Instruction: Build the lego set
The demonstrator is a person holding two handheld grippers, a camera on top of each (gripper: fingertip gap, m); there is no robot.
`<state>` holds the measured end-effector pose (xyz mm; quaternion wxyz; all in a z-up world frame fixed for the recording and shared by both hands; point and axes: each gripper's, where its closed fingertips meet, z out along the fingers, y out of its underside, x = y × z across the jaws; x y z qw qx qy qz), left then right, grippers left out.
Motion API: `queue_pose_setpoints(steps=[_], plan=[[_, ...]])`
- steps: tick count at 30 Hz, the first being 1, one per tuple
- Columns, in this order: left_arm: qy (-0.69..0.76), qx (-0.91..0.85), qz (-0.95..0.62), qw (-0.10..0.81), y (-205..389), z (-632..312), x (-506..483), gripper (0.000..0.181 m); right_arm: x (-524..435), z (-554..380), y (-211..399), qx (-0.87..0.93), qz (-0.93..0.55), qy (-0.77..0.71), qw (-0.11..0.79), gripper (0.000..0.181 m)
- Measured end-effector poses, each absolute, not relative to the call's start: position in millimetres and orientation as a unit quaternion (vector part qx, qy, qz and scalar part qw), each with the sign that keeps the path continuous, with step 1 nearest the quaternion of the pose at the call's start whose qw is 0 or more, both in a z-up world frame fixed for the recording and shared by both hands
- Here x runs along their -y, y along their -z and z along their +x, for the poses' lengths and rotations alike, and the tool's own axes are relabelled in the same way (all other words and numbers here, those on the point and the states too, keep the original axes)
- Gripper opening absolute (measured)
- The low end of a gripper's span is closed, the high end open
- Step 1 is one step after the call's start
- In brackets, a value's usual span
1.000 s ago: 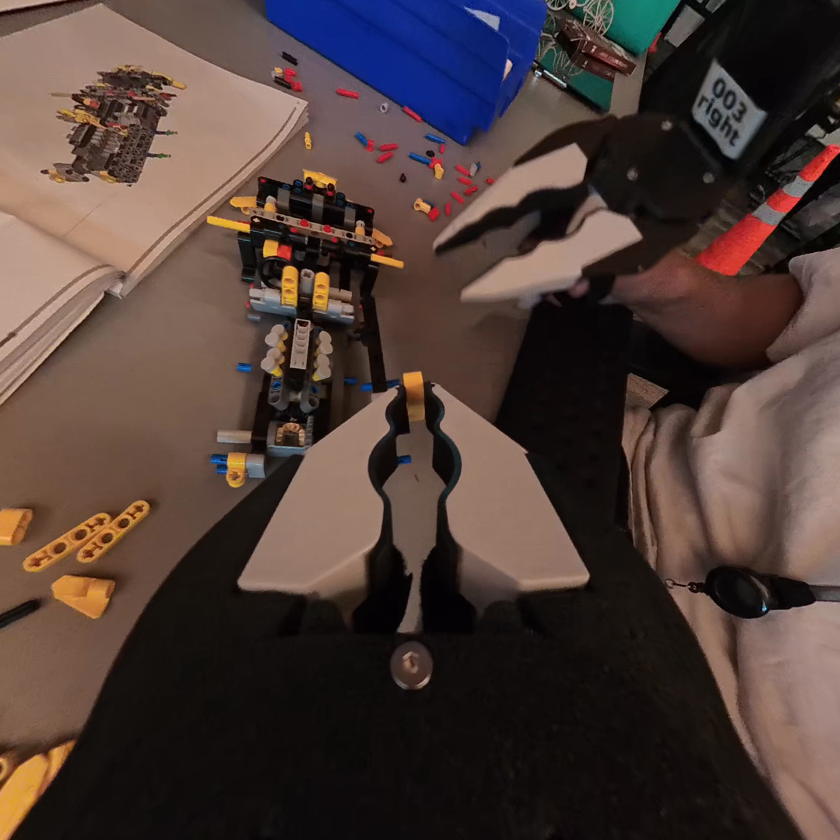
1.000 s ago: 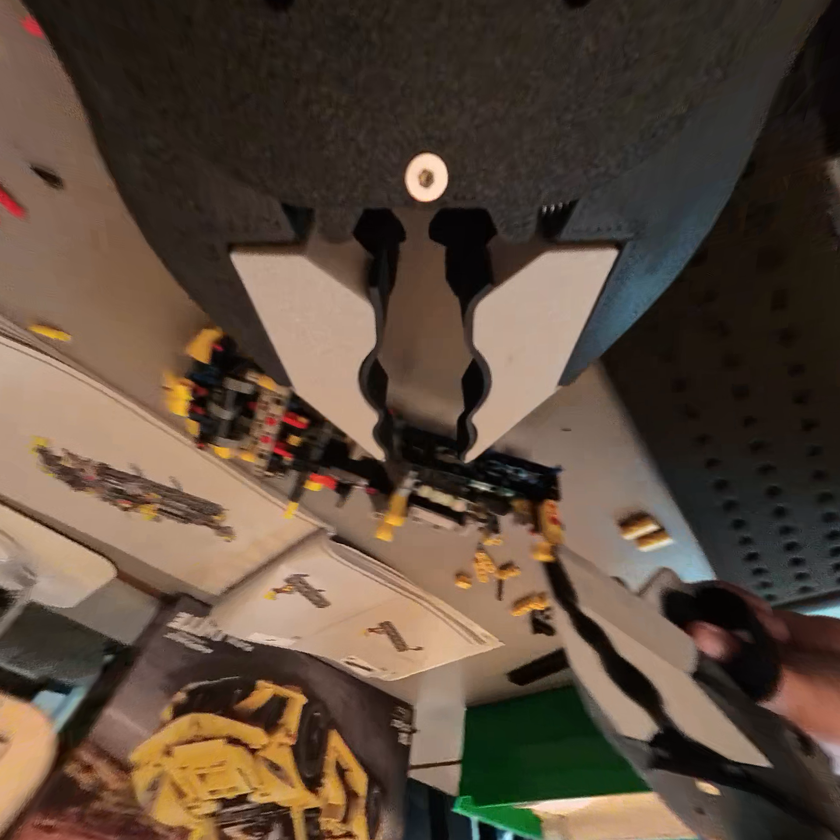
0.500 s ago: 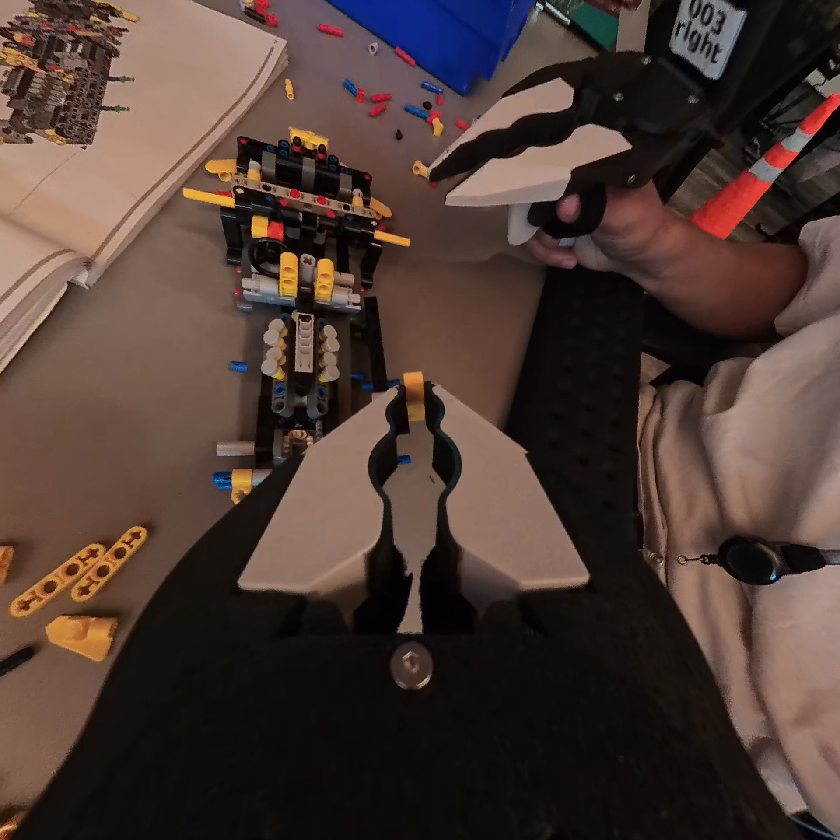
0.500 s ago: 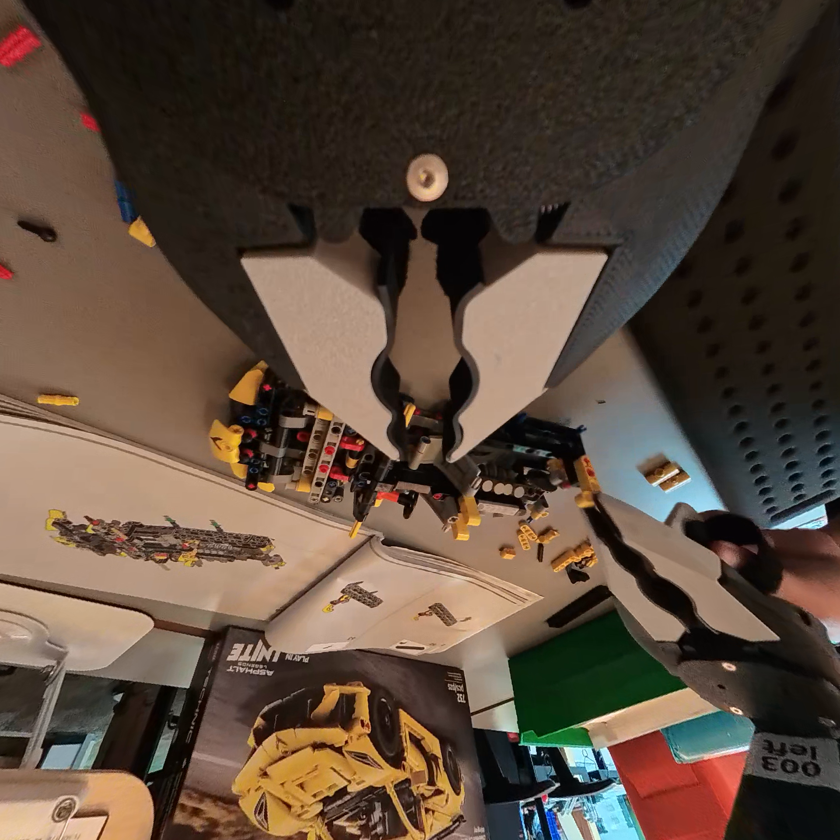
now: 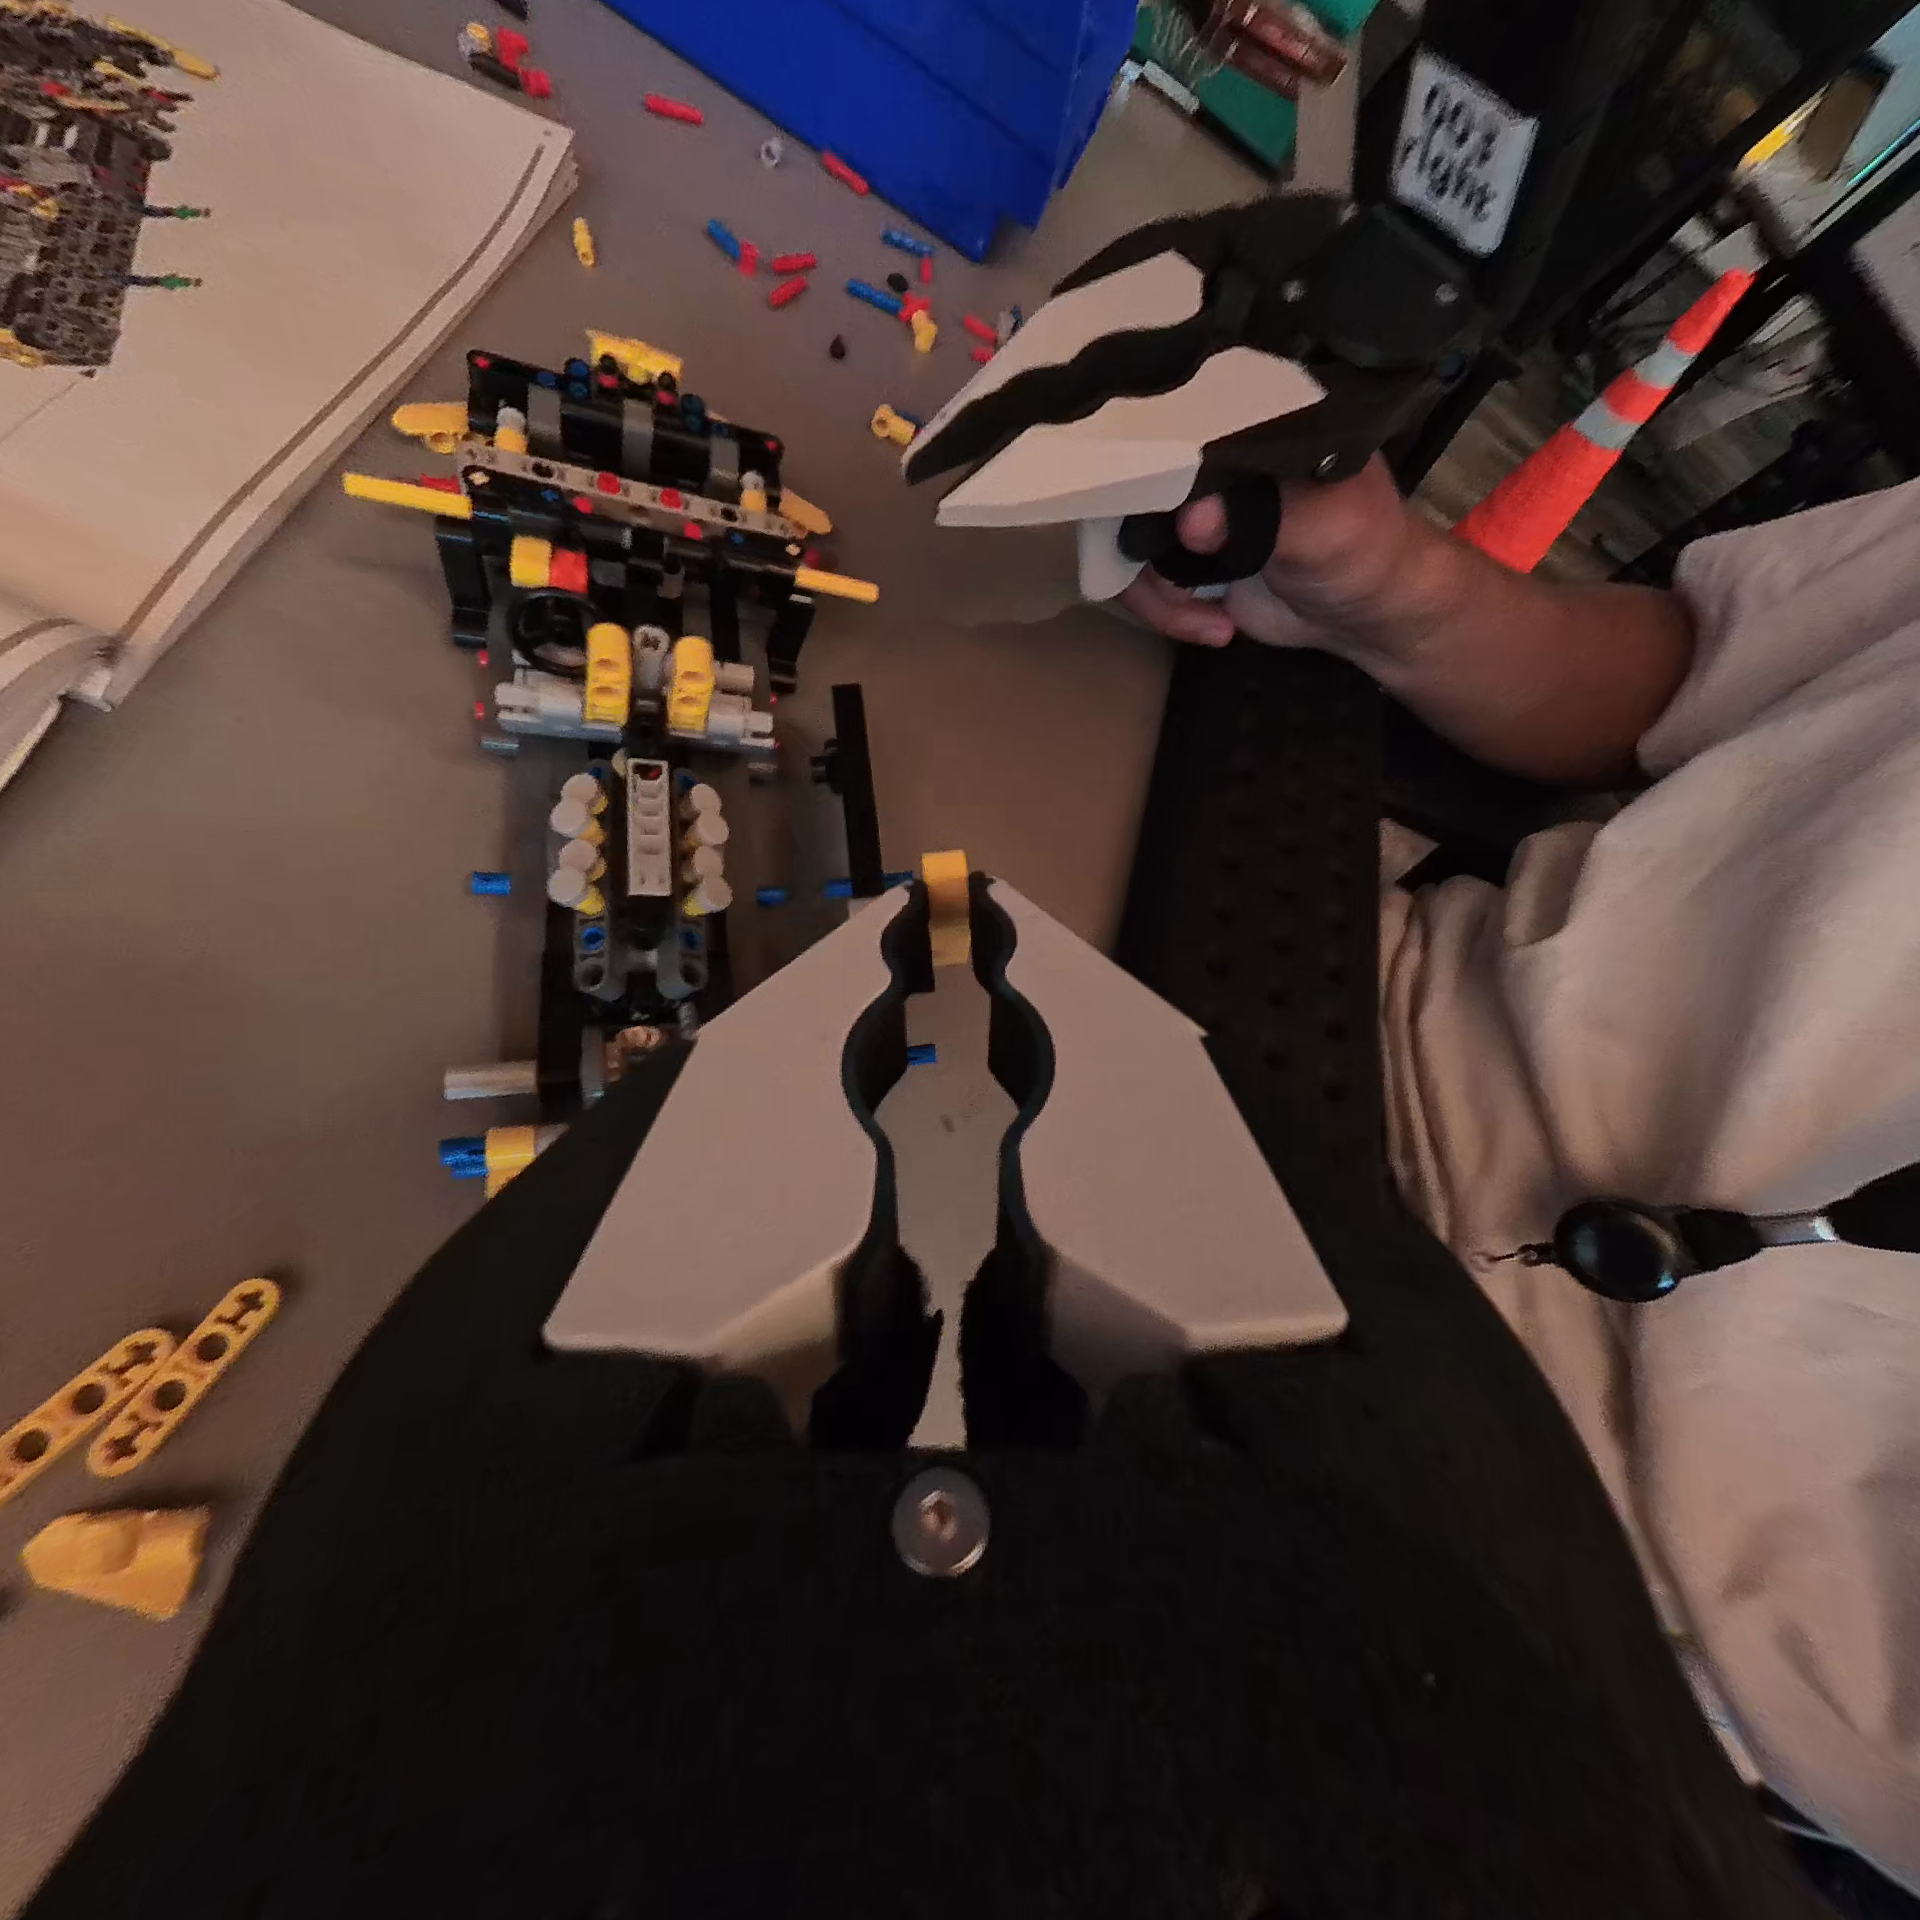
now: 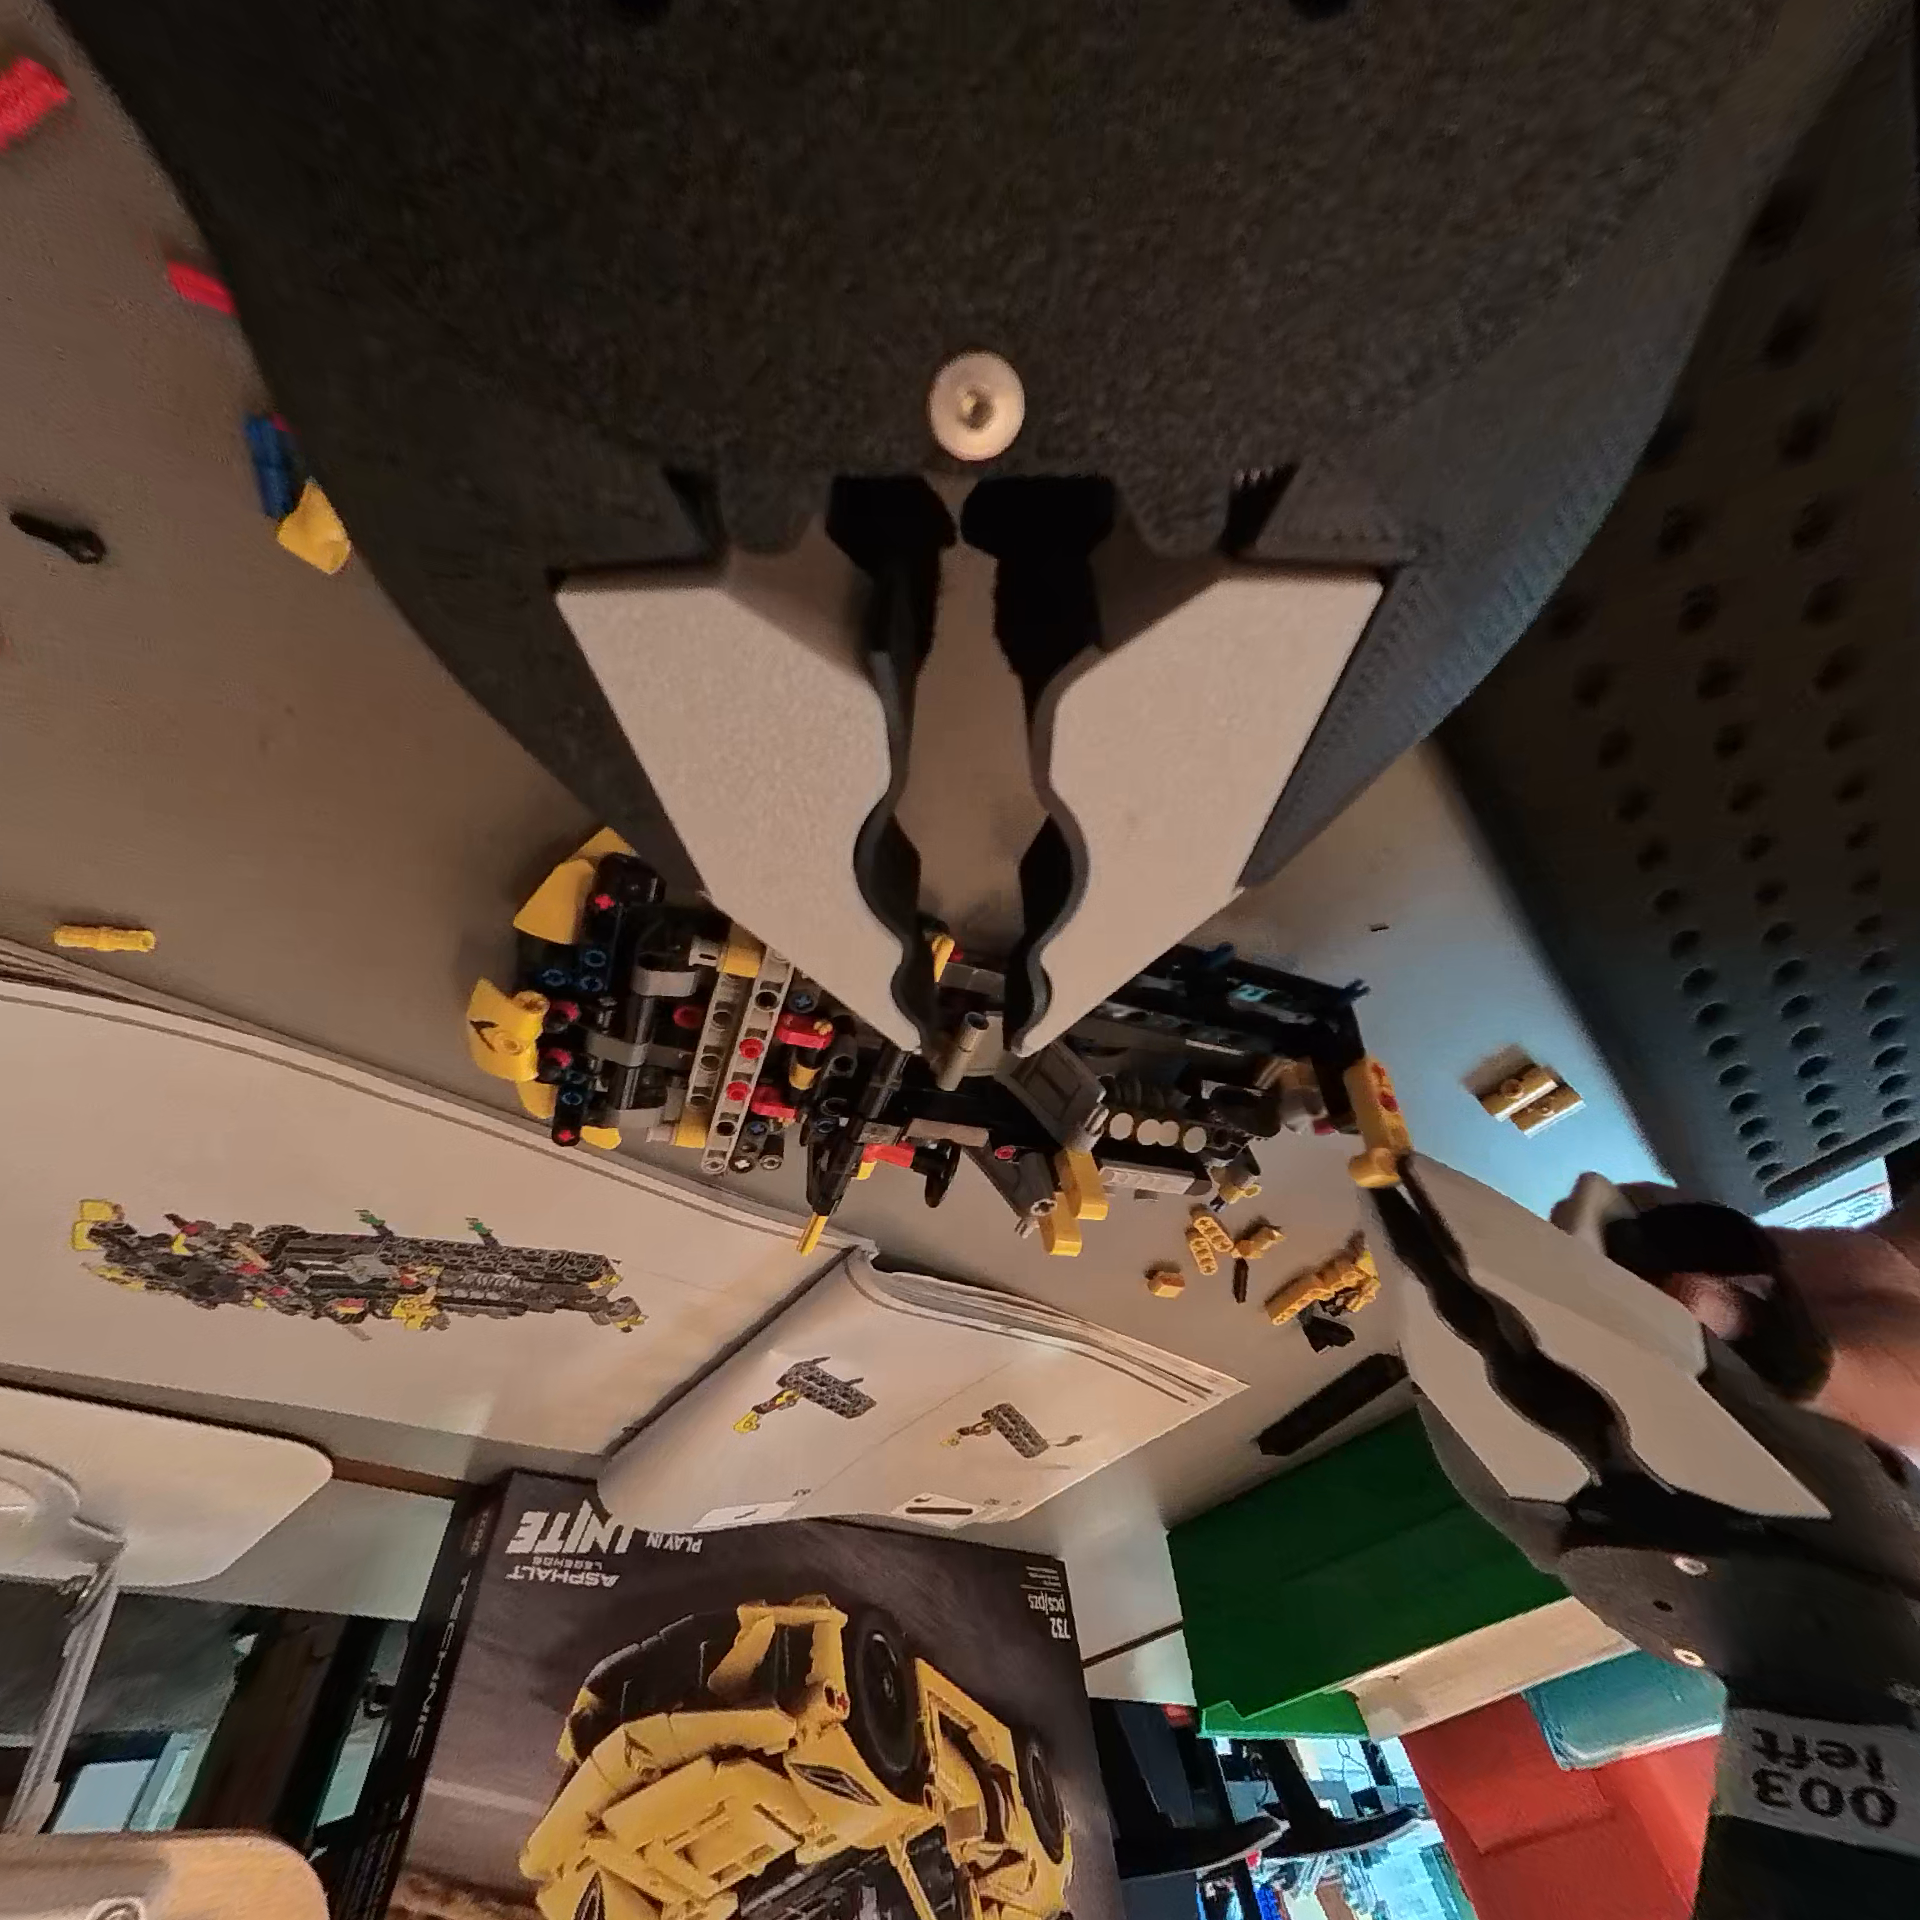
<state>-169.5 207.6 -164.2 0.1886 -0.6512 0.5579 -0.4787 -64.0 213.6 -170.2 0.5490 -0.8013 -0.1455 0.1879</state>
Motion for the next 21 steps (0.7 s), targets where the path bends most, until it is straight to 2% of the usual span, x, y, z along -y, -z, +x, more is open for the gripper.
queue_pose_setpoints(steps=[6, 21], plan=[[0.543, -0.52, -0.635, 0.178, 144.3, -168.6, -206.1, 0.008, -213.2, -64.1, 169.6, 0.143, -0.8, -0.195, 0.549, 0.011], [0.559, -0.501, -0.637, 0.174, 141.3, -171.0, -209.9, 0.008, -212.2, -65.2, 170.1, 0.145, -0.801, -0.198, 0.547, 0.01]])
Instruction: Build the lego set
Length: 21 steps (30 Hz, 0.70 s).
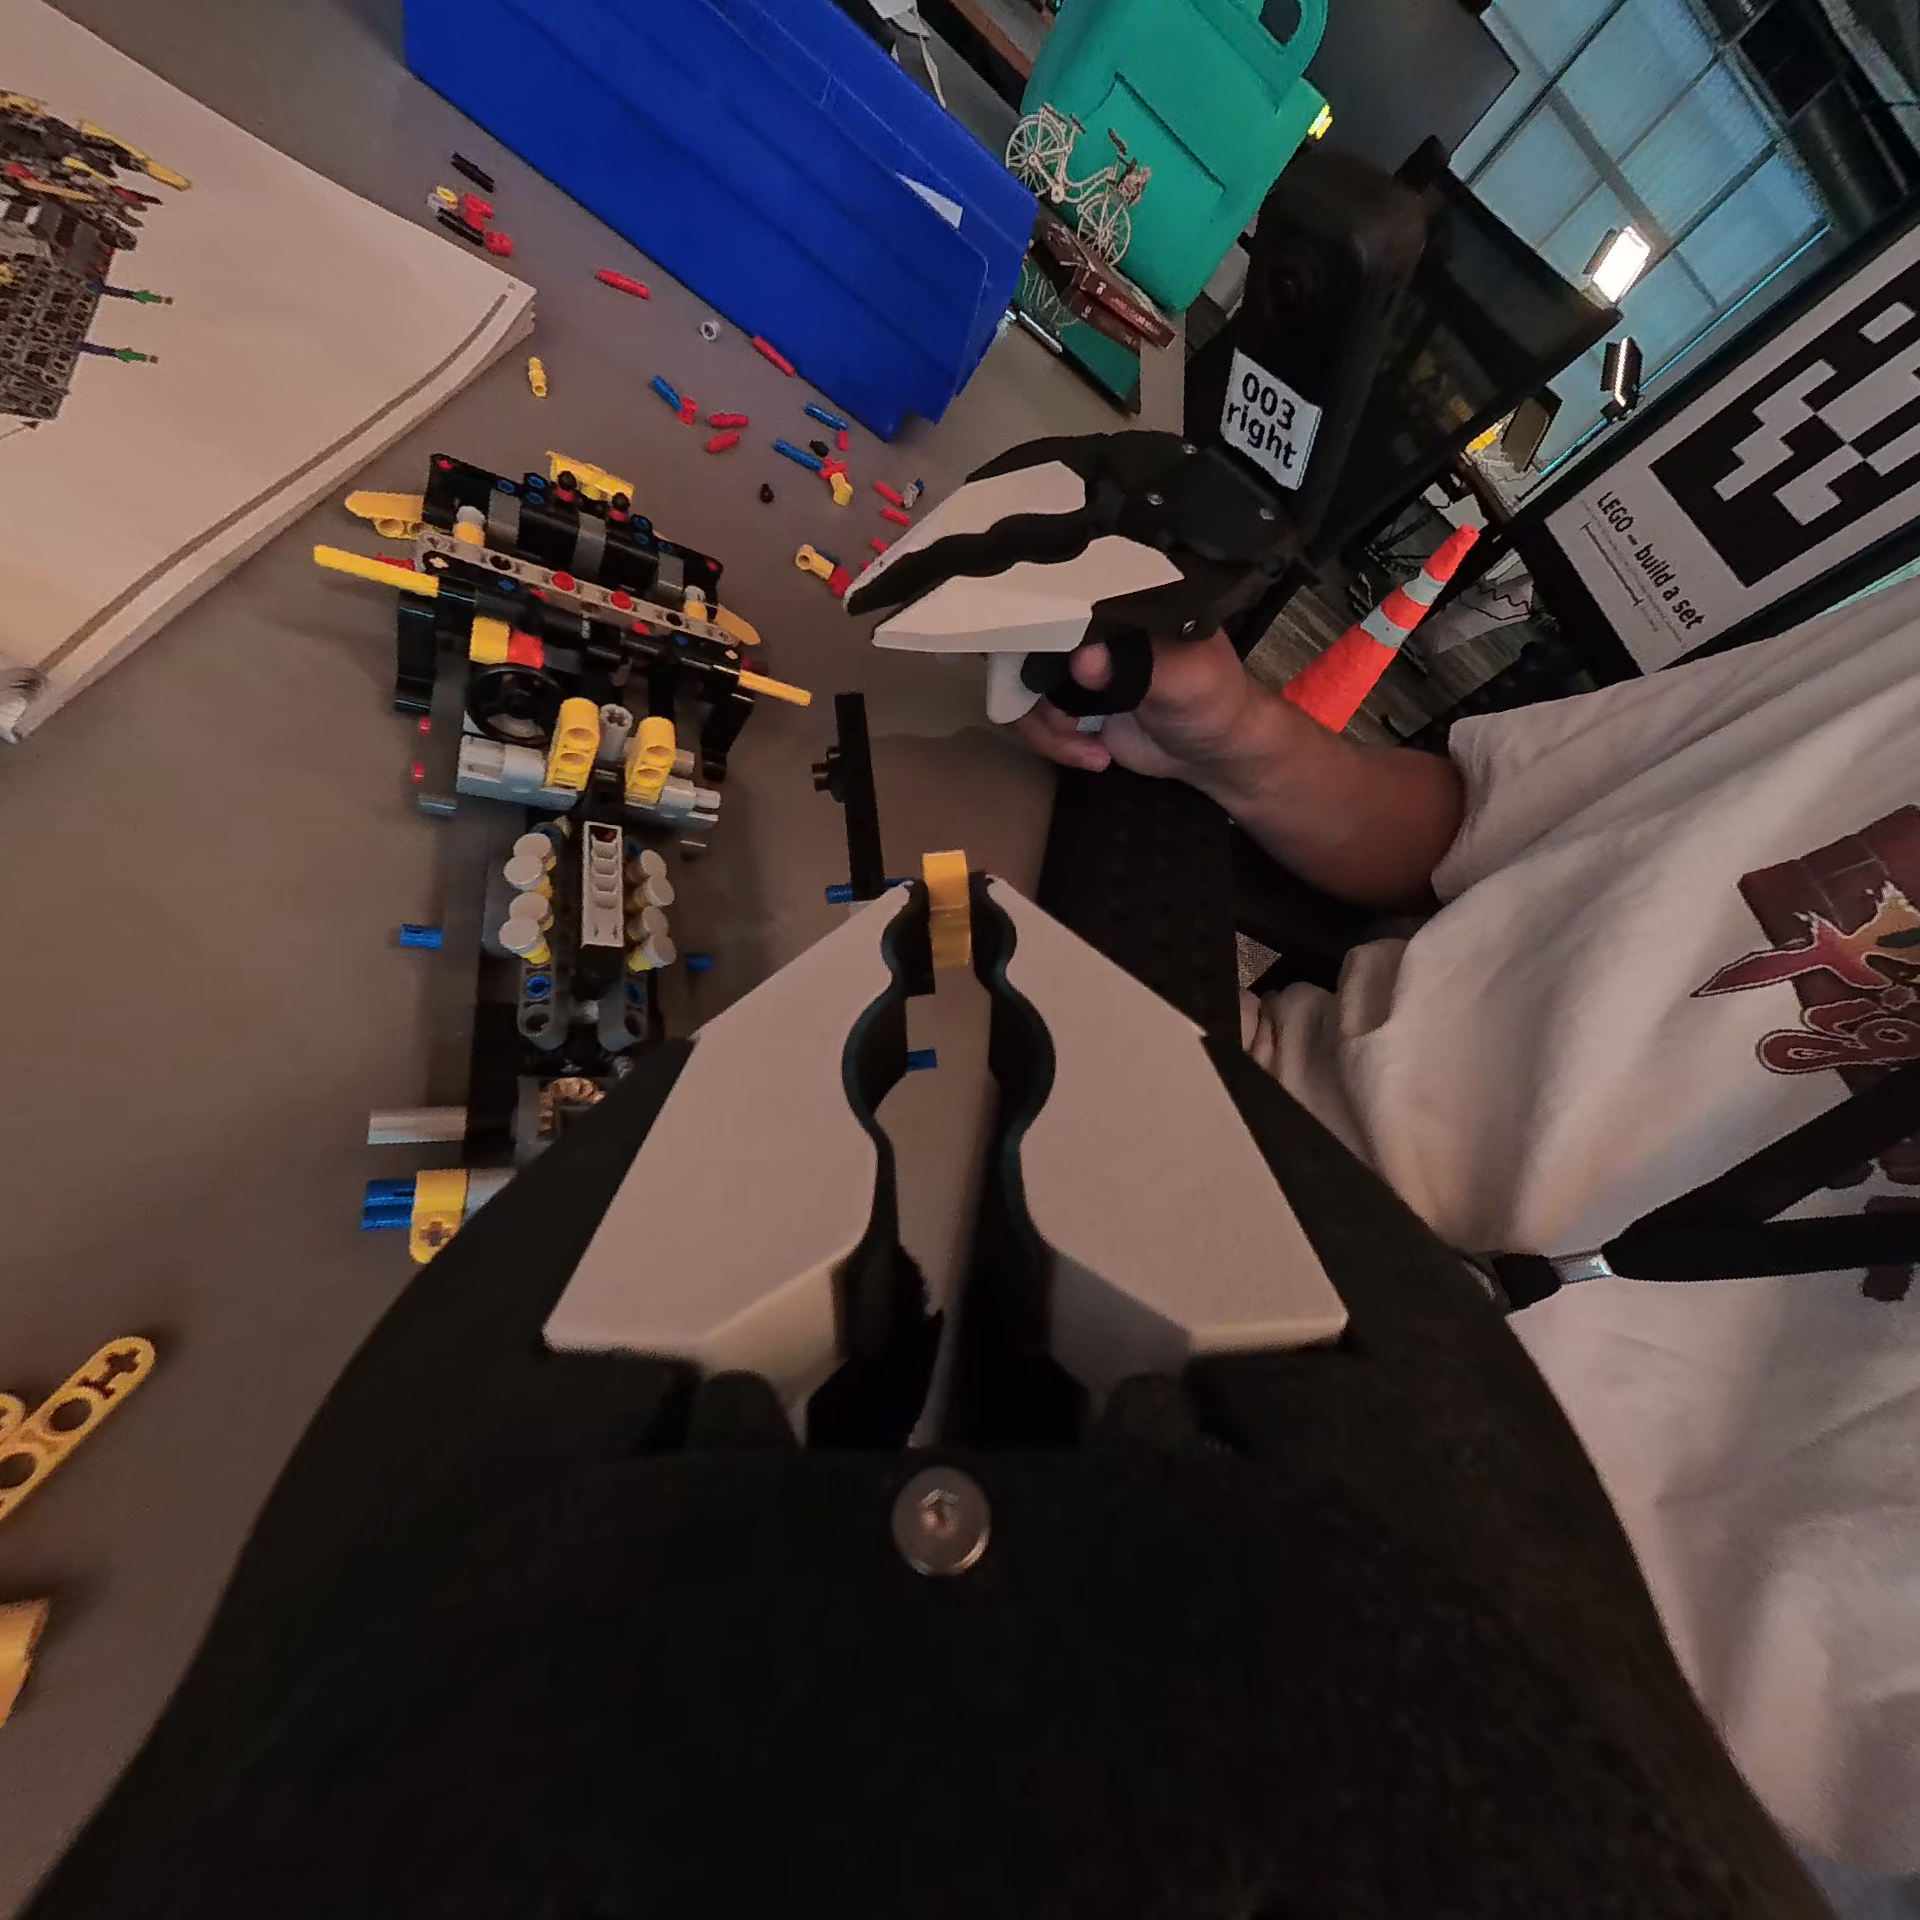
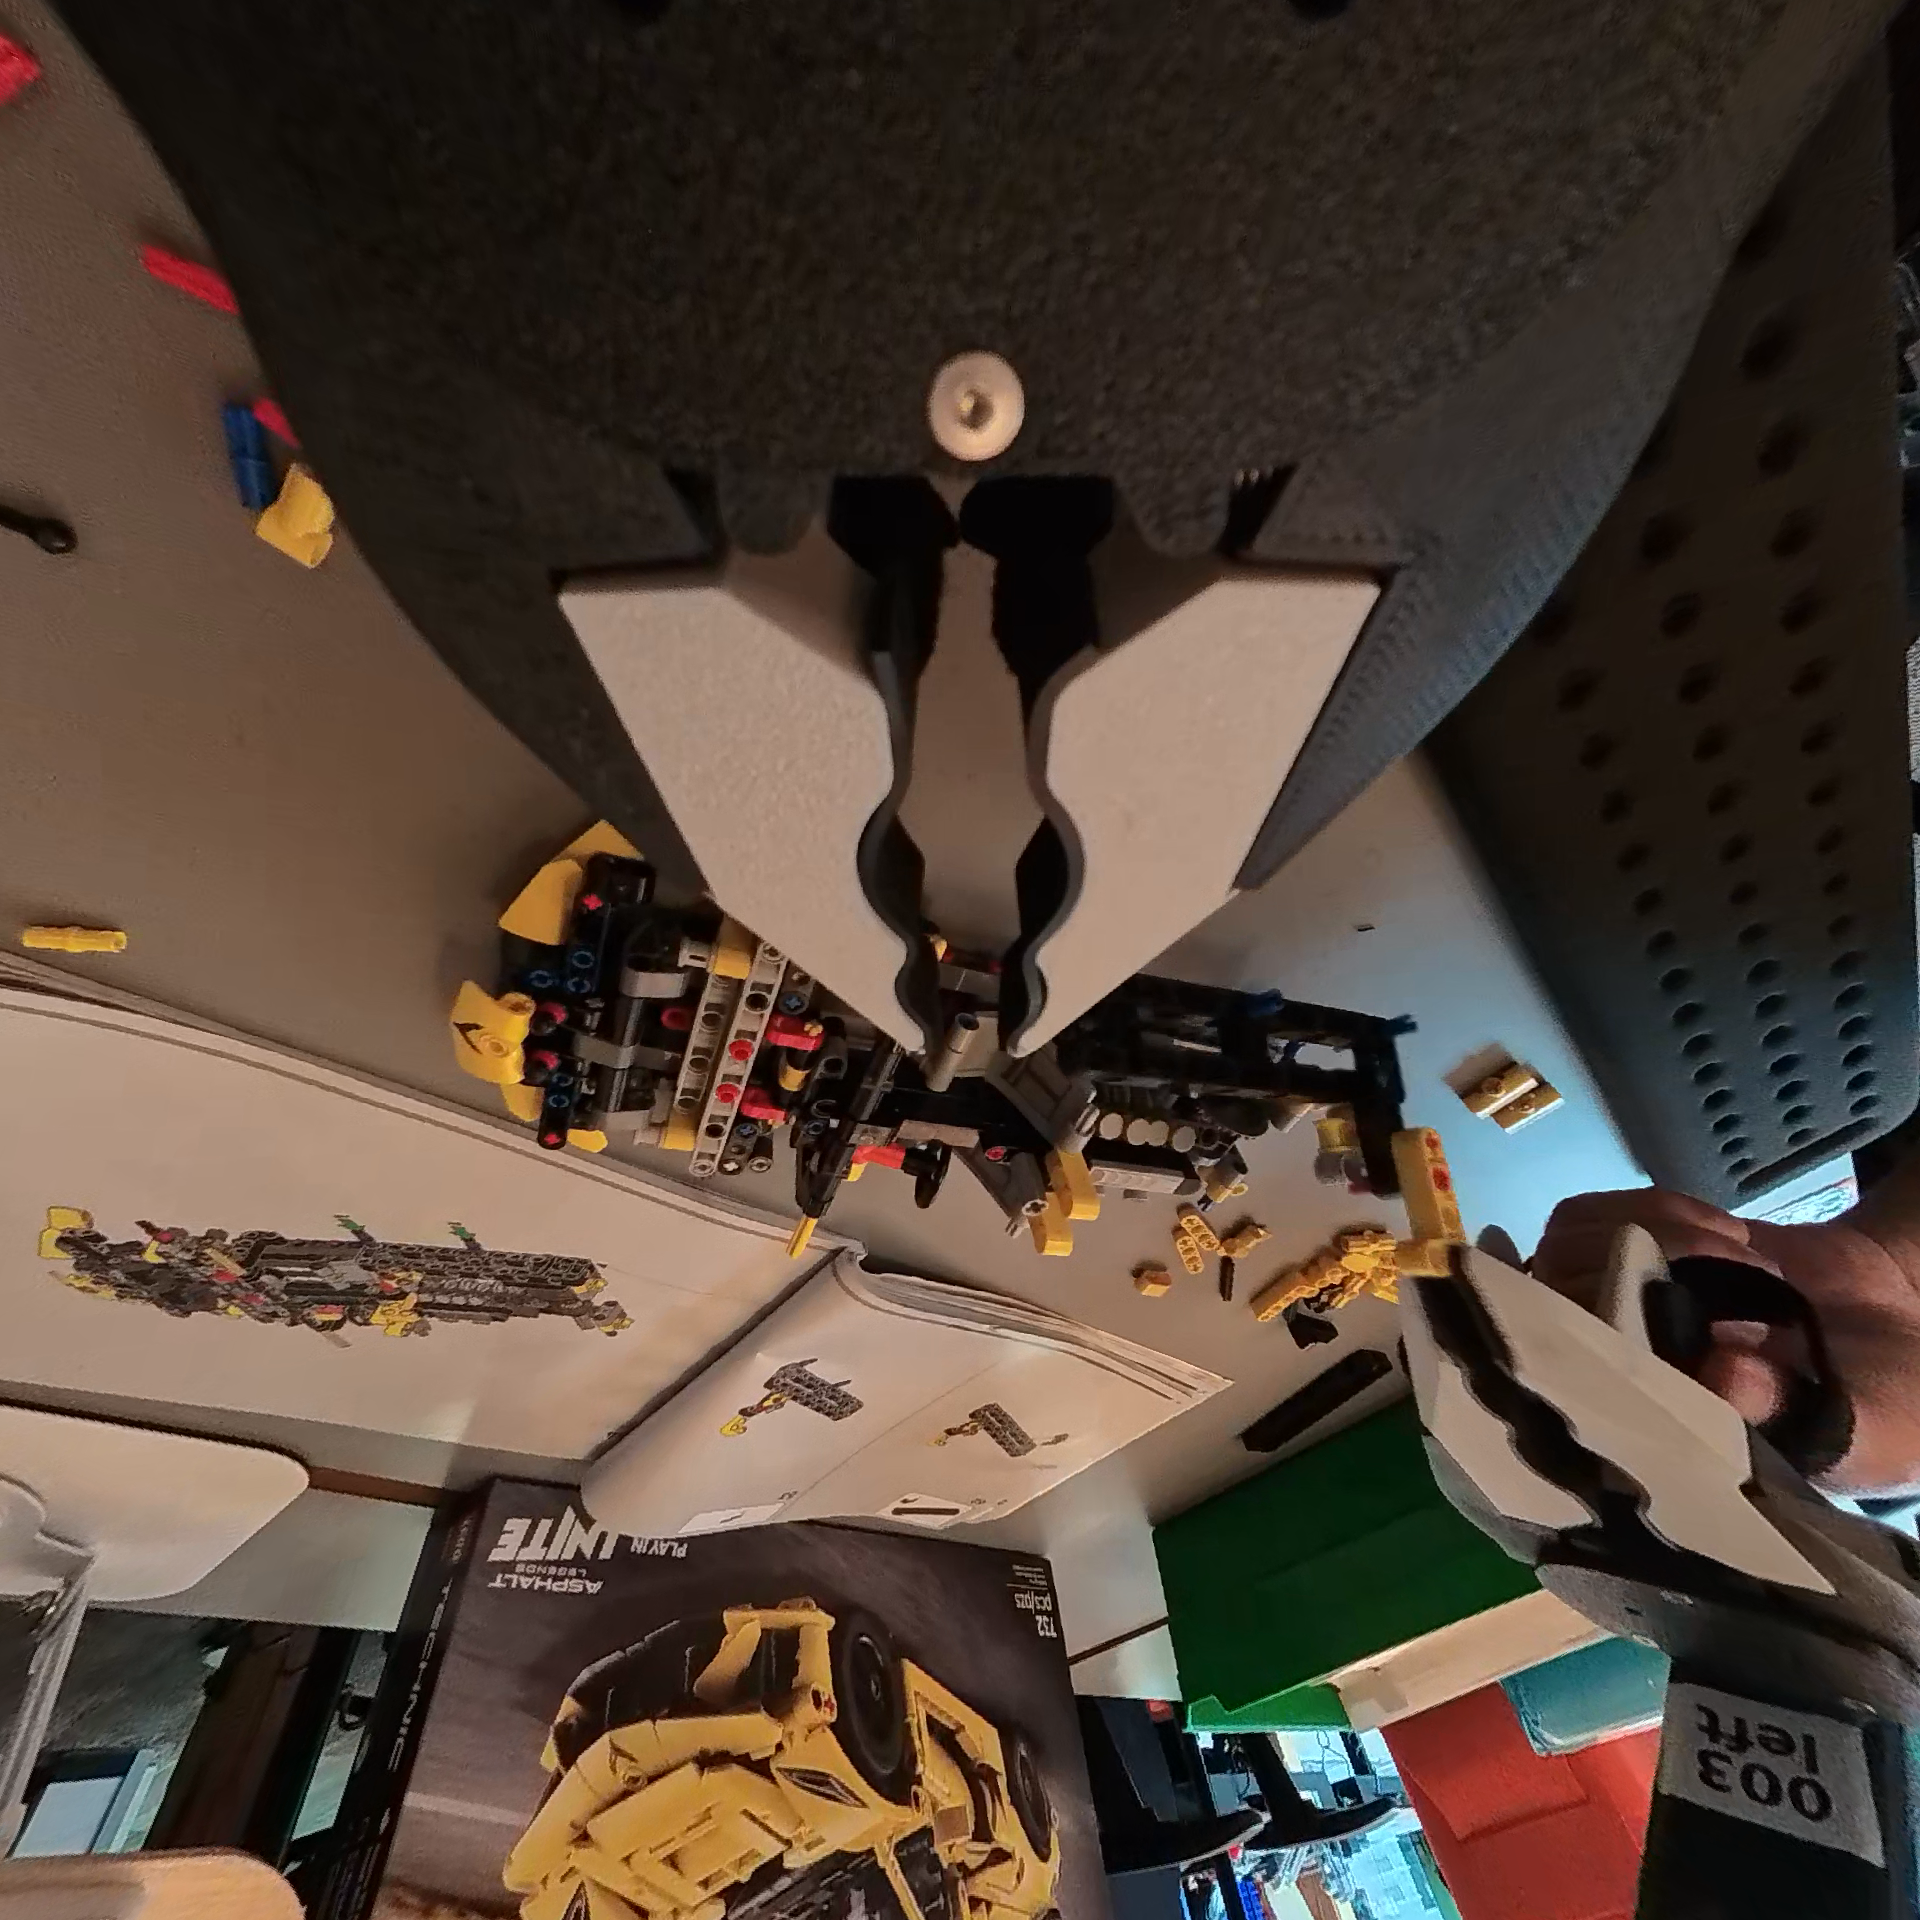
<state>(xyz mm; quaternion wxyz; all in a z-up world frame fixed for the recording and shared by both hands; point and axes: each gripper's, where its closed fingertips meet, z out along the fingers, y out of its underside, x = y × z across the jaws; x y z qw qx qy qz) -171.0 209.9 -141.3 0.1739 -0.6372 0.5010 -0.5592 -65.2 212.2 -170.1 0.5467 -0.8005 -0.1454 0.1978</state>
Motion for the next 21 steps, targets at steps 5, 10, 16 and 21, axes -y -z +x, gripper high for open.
queue_pose_setpoints(steps=[5, 10, 16, 21], plan=[[0.555, -0.502, -0.641, 0.172, 145.7, -170.2, -211.0, 0.008, -212.0, -65.8, 170.7, 0.147, -0.801, -0.197, 0.545, 0.009], [0.56, -0.497, -0.641, 0.169, 145.5, -169.6, -211.4, 0.008, -211.8, -66.5, 171.1, 0.149, -0.801, -0.198, 0.544, 0.009], [0.565, -0.457, -0.671, 0.148, 147.3, -165.1, -213.4, 0.008, -203.5, -84.0, 161.3, 0.19, -0.781, -0.217, 0.554, 0.016], [0.574, -0.416, -0.691, 0.137, 137.2, -150.2, -202.4, 0.008, -186.5, -146.6, 150.6, 0.26, -0.761, -0.191, 0.563, 0.022]])
